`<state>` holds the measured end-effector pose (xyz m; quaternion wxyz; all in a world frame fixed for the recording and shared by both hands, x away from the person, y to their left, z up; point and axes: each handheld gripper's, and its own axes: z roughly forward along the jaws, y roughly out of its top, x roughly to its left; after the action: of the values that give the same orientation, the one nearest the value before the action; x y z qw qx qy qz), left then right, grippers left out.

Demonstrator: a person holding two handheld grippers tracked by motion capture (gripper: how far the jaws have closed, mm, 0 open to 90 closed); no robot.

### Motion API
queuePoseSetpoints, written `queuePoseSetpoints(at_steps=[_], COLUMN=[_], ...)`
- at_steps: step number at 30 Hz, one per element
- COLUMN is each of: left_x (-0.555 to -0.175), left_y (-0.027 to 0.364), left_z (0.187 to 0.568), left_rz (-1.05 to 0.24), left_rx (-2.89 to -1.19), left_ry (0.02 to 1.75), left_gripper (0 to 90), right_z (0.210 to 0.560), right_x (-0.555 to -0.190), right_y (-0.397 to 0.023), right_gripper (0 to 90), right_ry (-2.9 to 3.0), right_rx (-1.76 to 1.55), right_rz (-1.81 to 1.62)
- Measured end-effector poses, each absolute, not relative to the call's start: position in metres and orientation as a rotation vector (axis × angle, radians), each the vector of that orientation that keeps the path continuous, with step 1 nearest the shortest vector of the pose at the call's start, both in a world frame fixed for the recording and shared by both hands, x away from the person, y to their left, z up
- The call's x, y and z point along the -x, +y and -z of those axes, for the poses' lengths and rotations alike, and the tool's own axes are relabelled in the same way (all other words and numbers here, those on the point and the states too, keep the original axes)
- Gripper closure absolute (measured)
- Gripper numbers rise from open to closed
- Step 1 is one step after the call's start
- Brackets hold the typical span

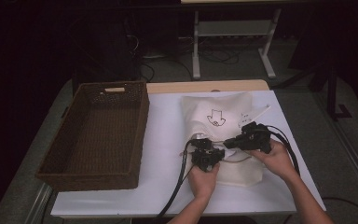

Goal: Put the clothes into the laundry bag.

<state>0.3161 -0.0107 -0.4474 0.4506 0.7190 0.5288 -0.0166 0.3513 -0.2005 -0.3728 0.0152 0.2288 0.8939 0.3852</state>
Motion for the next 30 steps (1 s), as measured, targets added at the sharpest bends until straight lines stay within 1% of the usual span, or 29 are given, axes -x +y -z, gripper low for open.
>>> queuePoseSetpoints(at_steps=[3, 11, 30], left_x=[-0.312, -0.301, -0.299], left_y=[-0.004, 0.007, 0.038], left_z=[0.447, 0.435, 0.409], left_rz=[0.030, 0.039, 0.022], left_rx=[-1.805, -1.846, -1.880], left_ry=[1.255, 1.215, 1.177], left_gripper=[76.0, 72.4, 65.4], right_z=[0.372, 0.374, 0.376], right_x=[-0.352, -0.353, -0.350], right_y=[-0.200, -0.200, -0.201], right_gripper=[86.6, 86.4, 85.8], right_ry=[2.769, 2.773, 2.790], right_rx=[-0.719, -0.728, -0.709], right_rz=[-1.207, -1.182, -1.132])
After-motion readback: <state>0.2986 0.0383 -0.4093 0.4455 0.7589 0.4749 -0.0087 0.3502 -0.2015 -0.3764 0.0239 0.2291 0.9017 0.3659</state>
